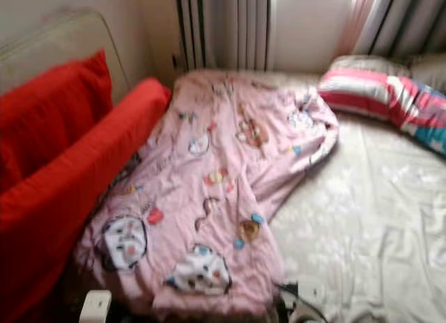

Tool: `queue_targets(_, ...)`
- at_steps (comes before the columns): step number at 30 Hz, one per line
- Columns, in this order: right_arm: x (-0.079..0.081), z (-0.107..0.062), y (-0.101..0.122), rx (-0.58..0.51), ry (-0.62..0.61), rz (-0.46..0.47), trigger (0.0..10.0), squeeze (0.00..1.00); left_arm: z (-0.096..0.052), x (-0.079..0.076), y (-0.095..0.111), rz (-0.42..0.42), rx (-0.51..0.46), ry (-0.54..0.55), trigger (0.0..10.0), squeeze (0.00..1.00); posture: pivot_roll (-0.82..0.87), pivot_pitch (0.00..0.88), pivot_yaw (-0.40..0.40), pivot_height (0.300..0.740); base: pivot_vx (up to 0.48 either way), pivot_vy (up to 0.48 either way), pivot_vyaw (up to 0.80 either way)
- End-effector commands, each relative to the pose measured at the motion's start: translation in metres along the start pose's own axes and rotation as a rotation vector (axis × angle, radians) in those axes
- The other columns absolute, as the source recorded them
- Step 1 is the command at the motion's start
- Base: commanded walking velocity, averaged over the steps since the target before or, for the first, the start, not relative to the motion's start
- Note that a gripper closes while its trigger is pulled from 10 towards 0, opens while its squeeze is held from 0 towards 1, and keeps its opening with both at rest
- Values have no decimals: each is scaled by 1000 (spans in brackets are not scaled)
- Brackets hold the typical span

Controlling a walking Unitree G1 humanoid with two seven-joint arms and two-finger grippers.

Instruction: Clean up the room

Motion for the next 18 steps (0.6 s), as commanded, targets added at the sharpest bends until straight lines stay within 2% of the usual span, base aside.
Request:
queue_targets(1, 0, -1, -1, -7, 8, -20, 10000, 0, -2, 2, -6, -33, 6, 12, 10000, 0, -8, 0, 27, 740, 0, 0, 0)
queue_targets(3, 22, 8, 47, -164, 63, -49, 10000, 0, -2, 2, -4, -80, -19, 21, 10000, 0, -6, 0, 22, 740, 0, 0, 0)
queue_targets(4, 29, 10, 63, -215, 80, -56, 10000, 0, -2, 2, -3, -96, -27, 23, 10000, 0, -6, 0, 22, 740, 0, 0, 0)
queue_targets(6, 34, 10, 77, -265, 98, -66, 10000, 0, -2, 1, -2, -101, -35, 23, 10000, 0, -6, 0, 19, 740, 0, 0, 0)
queue_targets(12, 39, 10, 80, -282, 99, -76, 10000, 0, -2, 0, -2, -91, -29, 18, 10000, 0, -12, 0, 19, 740, 0, 0, 0)
queue_targets(18, 40, 11, 72, -245, 87, -76, 10000, 0, -2, 1, -4, -94, -23, 29, 10000, 0, -6, 0, 20, 731, 0, 0, 0)
Point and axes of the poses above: a point about 5 cm out from each wrist's last joint towards the gripper, its own z axis pointing out of the wrist towards the gripper, its own y axis along the axis of the wrist's last joint, x = y × z, the point moved 5 cm from there along z, pointing out of the wrist towards the gripper, and after that the axes turned 1 degree about -z, right-handed, at the moved point
